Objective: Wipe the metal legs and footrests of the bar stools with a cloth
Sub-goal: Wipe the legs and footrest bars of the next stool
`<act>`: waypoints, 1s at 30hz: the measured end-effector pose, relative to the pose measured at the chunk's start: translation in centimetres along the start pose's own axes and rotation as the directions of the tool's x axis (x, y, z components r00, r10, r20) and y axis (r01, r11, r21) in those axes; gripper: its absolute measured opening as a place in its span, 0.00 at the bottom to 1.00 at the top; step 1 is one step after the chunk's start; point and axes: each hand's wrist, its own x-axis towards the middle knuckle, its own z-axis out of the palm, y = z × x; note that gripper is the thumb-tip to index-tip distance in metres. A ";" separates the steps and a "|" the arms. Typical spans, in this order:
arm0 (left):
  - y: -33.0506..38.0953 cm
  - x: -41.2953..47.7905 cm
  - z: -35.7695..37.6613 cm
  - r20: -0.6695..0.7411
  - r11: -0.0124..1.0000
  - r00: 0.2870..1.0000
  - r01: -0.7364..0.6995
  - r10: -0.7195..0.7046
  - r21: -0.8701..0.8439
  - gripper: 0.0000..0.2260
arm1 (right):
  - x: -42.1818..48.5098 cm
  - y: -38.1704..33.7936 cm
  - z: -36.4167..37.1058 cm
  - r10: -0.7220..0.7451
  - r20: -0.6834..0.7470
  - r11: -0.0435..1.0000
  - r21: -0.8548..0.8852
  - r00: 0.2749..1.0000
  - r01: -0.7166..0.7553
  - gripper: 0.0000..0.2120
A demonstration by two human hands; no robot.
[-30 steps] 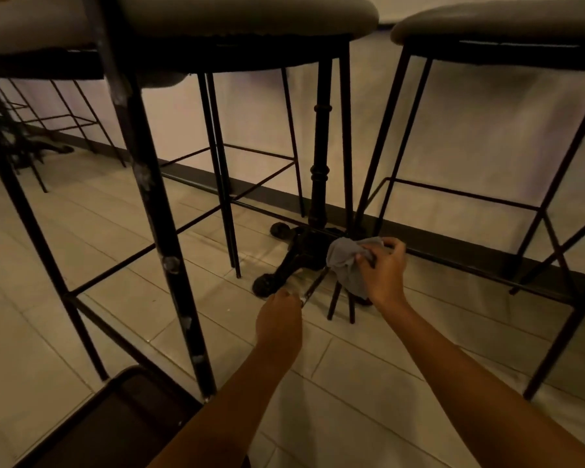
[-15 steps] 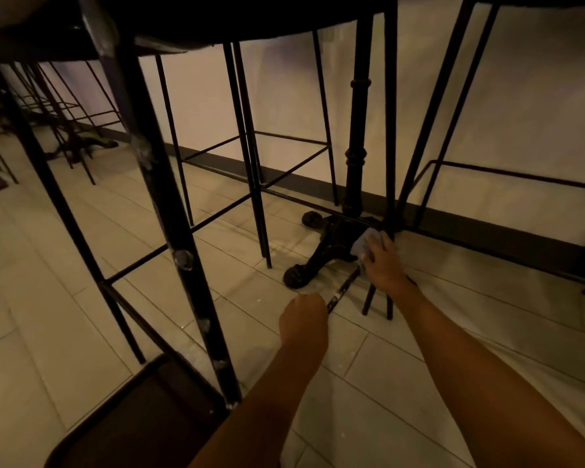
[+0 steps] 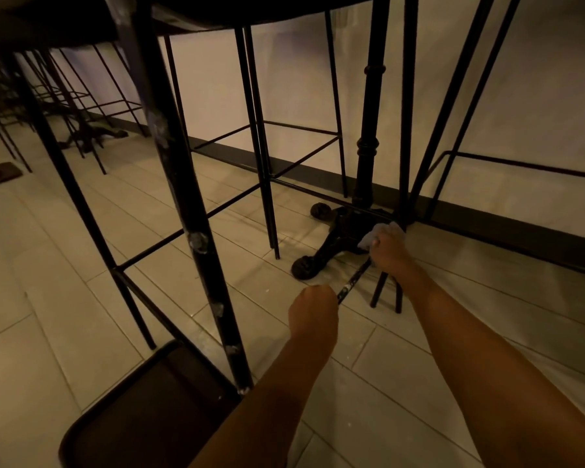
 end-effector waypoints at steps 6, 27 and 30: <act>-0.8 0.5 0.8 -0.071 0.996 0.997 -0.044 0.039 -0.078 0.10 | 0.6 0.6 0.1 0.019 0.047 0.995 0.093 0.999 -0.024 0.18; -0.5 -0.1 0.7 -0.062 0.995 0.998 -0.027 0.021 -0.099 0.11 | -2.5 0.1 0.9 -0.189 -0.017 0.980 -0.064 0.982 0.188 0.16; -0.6 0.0 0.8 -0.064 0.994 0.998 -0.028 0.021 -0.108 0.11 | -1.0 -0.7 0.3 -0.016 0.055 1.000 -0.016 0.998 0.017 0.15</act>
